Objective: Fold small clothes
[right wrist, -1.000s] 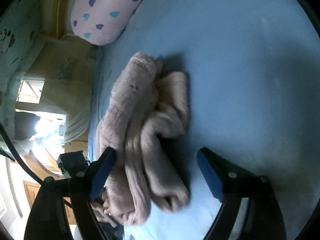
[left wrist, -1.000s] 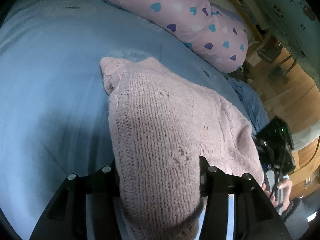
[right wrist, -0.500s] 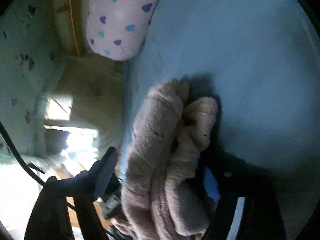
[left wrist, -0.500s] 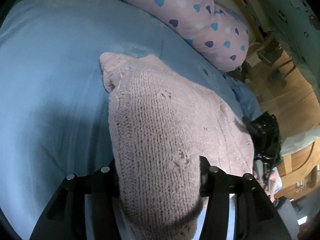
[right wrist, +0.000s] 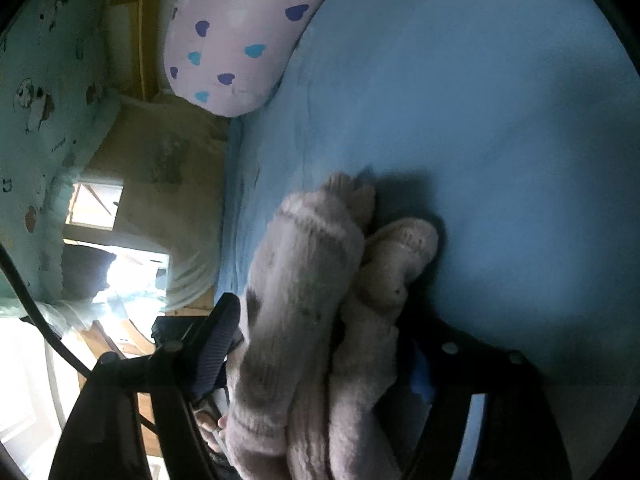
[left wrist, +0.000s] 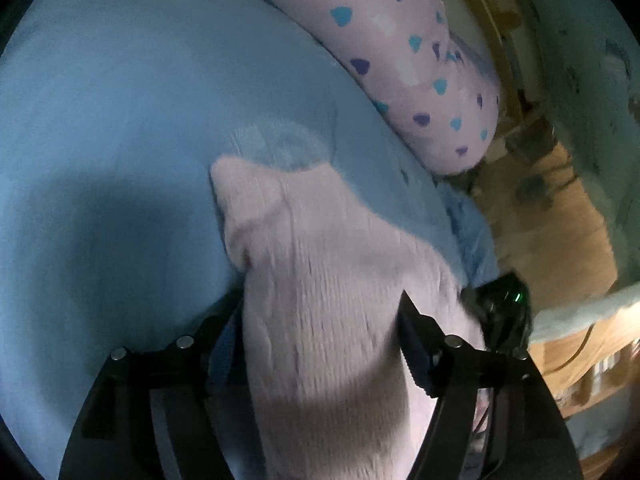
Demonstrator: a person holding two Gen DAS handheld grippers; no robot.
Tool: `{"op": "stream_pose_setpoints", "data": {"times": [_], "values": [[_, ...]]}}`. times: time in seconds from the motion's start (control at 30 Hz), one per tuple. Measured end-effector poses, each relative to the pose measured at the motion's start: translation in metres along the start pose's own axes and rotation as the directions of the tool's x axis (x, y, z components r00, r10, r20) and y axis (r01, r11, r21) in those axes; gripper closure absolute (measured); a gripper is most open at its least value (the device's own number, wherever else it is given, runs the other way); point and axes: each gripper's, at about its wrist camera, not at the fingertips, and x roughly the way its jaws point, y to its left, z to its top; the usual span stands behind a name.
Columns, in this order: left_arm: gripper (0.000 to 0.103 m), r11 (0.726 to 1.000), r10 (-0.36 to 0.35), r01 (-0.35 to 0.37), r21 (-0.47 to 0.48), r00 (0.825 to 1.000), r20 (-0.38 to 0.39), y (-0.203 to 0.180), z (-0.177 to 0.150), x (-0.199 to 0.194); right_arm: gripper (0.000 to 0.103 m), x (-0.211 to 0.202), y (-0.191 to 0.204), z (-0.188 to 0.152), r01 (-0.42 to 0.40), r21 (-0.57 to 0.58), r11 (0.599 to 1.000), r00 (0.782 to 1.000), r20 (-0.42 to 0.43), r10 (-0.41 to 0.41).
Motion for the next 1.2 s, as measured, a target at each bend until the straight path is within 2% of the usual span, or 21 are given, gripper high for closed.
{"op": "stream_pose_setpoints", "data": {"times": [0.03, 0.07, 0.1, 0.13, 0.17, 0.23, 0.33, 0.43, 0.53, 0.6, 0.63, 0.67, 0.7, 0.73, 0.8, 0.87, 0.93, 1.0, 1.07, 1.13, 1.2], "values": [[0.038, 0.999, -0.029, 0.029, -0.021, 1.000, -0.002, 0.005, 0.005, 0.004, 0.027, 0.000, -0.001, 0.001, 0.001, 0.000, 1.000, 1.000, 0.001, -0.001], [0.050, 0.999, -0.036, 0.036, -0.031, 0.999, -0.011, 0.008, 0.008, 0.007, 0.028, 0.000, -0.001, 0.001, 0.008, -0.004, 1.000, 1.000, 0.000, -0.008], [0.068, 0.999, -0.025, 0.025, -0.020, 1.000, -0.018, 0.006, 0.009, 0.011, 0.035, 0.001, -0.001, 0.001, 0.017, -0.013, 1.000, 1.000, -0.004, -0.017], [0.069, 1.000, -0.010, 0.010, 0.009, 1.000, -0.016, 0.002, 0.010, 0.012, 0.052, 0.002, 0.001, 0.002, 0.052, -0.043, 0.998, 0.999, -0.005, -0.052], [0.073, 0.999, -0.005, 0.005, 0.053, 1.000, -0.002, -0.004, 0.009, 0.011, 0.060, -0.001, 0.000, 0.000, 0.088, -0.074, 0.993, 0.996, 0.000, -0.088], [0.075, 0.990, -0.022, 0.016, 0.143, 0.999, 0.039, -0.019, 0.010, 0.006, 0.068, -0.005, 0.006, 0.000, 0.137, -0.150, 0.979, 0.991, 0.029, -0.134], [0.077, 0.975, -0.063, 0.033, 0.219, 0.989, 0.132, -0.038, 0.016, -0.001, 0.069, -0.012, 0.023, 0.003, 0.185, -0.267, 0.946, 0.981, 0.104, -0.163], [0.077, 0.966, -0.082, 0.028, 0.259, 0.976, 0.200, -0.048, 0.026, 0.005, 0.069, -0.023, 0.043, 0.006, 0.225, -0.392, 0.892, 0.964, 0.223, -0.145], [0.077, 0.967, -0.068, 0.007, 0.254, 0.971, 0.231, -0.041, 0.035, 0.025, 0.069, -0.026, 0.044, 0.022, 0.251, -0.401, 0.881, 0.952, 0.269, -0.148], [0.072, 0.970, 0.002, -0.057, 0.234, 0.974, 0.229, -0.025, 0.035, 0.045, 0.069, -0.024, 0.034, 0.033, 0.282, -0.381, 0.881, 0.943, 0.278, -0.182], [0.071, 0.977, -0.002, -0.043, 0.207, 0.978, 0.211, -0.016, 0.036, 0.051, 0.068, -0.018, 0.025, 0.039, 0.324, -0.372, 0.870, 0.933, 0.279, -0.228], [0.069, 0.986, -0.037, 0.003, 0.168, 0.979, 0.200, -0.007, 0.038, 0.051, 0.067, -0.014, 0.016, 0.041, 0.346, -0.369, 0.863, 0.927, 0.279, -0.252], [0.068, 0.988, -0.059, 0.026, 0.155, 0.976, 0.211, -0.004, 0.040, 0.048, 0.067, -0.012, 0.007, 0.043, 0.331, -0.359, 0.873, 0.931, 0.273, -0.240], [0.067, 0.986, -0.048, 0.013, 0.163, 0.977, 0.209, -0.004, 0.039, 0.048, 0.064, -0.013, 0.005, 0.047, 0.309, -0.340, 0.888, 0.937, 0.269, -0.223], [0.064, 0.982, -0.004, -0.037, 0.188, 0.977, 0.212, -0.011, 0.036, 0.048, 0.059, -0.012, 0.006, 0.049, 0.332, -0.344, 0.878, 0.930, 0.276, -0.243], [0.058, 0.977, 0.043, -0.086, 0.197, 0.977, 0.209, -0.017, 0.032, 0.044, 0.050, -0.011, 0.005, 0.047, 0.315, -0.342, 0.885, 0.937, 0.263, -0.232], [0.048, 0.972, 0.093, -0.128, 0.199, 0.980, 0.178, -0.024, 0.026, 0.037, 0.038, -0.016, 0.005, 0.044, 0.280, -0.337, 0.899, 0.951, 0.224, -0.212], [0.024, 0.967, 0.171, -0.190, 0.170, 0.978, 0.122, -0.026, 0.015, 0.029, 0.036, -0.021, 0.006, 0.035, 0.270, -0.342, 0.900, 0.959, 0.173, -0.222], [0.023, 0.973, 0.180, -0.191, 0.129, 0.979, 0.096, -0.022, 0.001, 0.016, 0.032, -0.028, 0.007, 0.018, 0.270, -0.343, 0.900, 0.963, 0.118, -0.243], [0.019, 0.988, 0.148, -0.152, 0.041, 0.985, 0.088, -0.014, -0.017, 0.002, 0.022, -0.038, 0.006, -0.002, 0.225, -0.281, 0.933, 0.974, 0.050, -0.220], [0.018, 0.992, 0.126, -0.125, -0.019, 0.990, 0.061, -0.010, -0.031, -0.004, 0.018, -0.041, 0.003, -0.018, 0.198, -0.211, 0.957, 0.979, -0.007, -0.204]]}}
